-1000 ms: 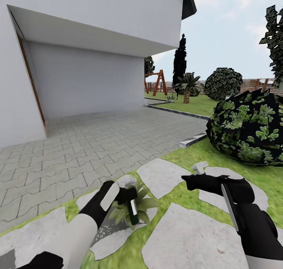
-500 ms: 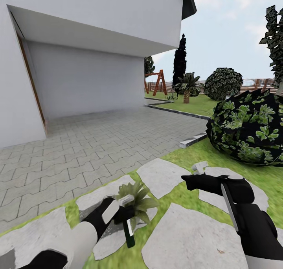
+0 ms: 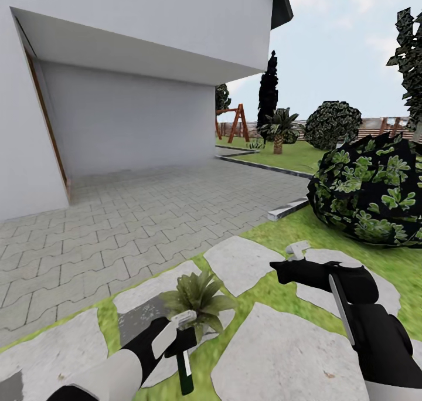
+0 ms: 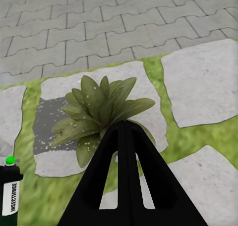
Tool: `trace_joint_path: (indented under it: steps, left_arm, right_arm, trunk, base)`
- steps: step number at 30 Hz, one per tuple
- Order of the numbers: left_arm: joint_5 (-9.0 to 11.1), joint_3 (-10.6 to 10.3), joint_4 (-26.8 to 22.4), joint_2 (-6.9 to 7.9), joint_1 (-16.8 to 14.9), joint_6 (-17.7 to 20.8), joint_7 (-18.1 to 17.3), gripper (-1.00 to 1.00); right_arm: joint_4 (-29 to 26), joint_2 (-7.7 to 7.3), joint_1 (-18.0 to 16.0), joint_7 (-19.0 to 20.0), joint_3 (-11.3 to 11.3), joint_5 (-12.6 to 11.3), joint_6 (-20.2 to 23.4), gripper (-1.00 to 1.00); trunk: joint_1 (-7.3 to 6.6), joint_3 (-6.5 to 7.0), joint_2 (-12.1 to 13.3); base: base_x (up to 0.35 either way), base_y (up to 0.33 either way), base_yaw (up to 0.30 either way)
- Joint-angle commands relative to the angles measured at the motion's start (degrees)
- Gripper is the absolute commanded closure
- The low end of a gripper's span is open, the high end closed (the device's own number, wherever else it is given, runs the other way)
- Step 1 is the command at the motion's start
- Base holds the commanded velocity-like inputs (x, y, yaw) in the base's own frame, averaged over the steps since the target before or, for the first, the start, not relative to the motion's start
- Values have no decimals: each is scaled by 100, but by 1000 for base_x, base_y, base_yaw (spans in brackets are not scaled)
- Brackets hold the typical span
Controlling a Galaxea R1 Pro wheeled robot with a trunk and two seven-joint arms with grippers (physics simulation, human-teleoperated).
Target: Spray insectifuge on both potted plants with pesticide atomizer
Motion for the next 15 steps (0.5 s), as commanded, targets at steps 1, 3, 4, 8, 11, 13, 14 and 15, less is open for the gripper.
trace_joint_path:
  steps: [1,3,4,8,11,13,14,15]
  left_arm:
    - [62,-40,-14,4,1,14,46,100]
    - [65,-41,-43,3,4,10,42,100]
    - [64,-41,-62,-1,5,7,42,100]
    - [63,-48,-106,-14,5,-7,40,100]
    - [69,-50,-114,-25,4,3,0,100]
    - [71,-49,-115,-26,4,21,-62,100]
    - [71,-49,-116,-27,3,28,-76,100]
    - [71,-49,-116,-28,4,33,-85,100]
  right_arm:
    - [-5,-1,-5,59,-4,60,14,100]
    - [-5,-1,-5,59,-6,60,12,100]
    - [-5,0,-5,59,-5,60,12,100]
    - [-5,0,-5,59,-3,60,11,100]
    - [-5,-3,-5,59,-5,62,11,100]
    - [-5,-4,-5,59,-5,61,11,100]
    - [-5,-4,-5,59,-5,61,11,100]
    - [-5,-4,-3,59,-4,61,11,100]
  trunk:
    - [-1,-6,-3]
    - [-1,-6,-3]
    - [-1,-6,-3]
    - [-1,-6,-3]
    - [-1,-6,-3]
    - [-1,-6,-3]
    - [-1,-6,-3]
    - [-1,-6,-3]
  base:
    - [0,0,0]
    - [0,-20,0]
    - [0,-86,0]
    - [0,-219,0]
    - [0,-149,0]
    - [0,-129,0]
    - [0,-224,0]
    - [0,-265,0]
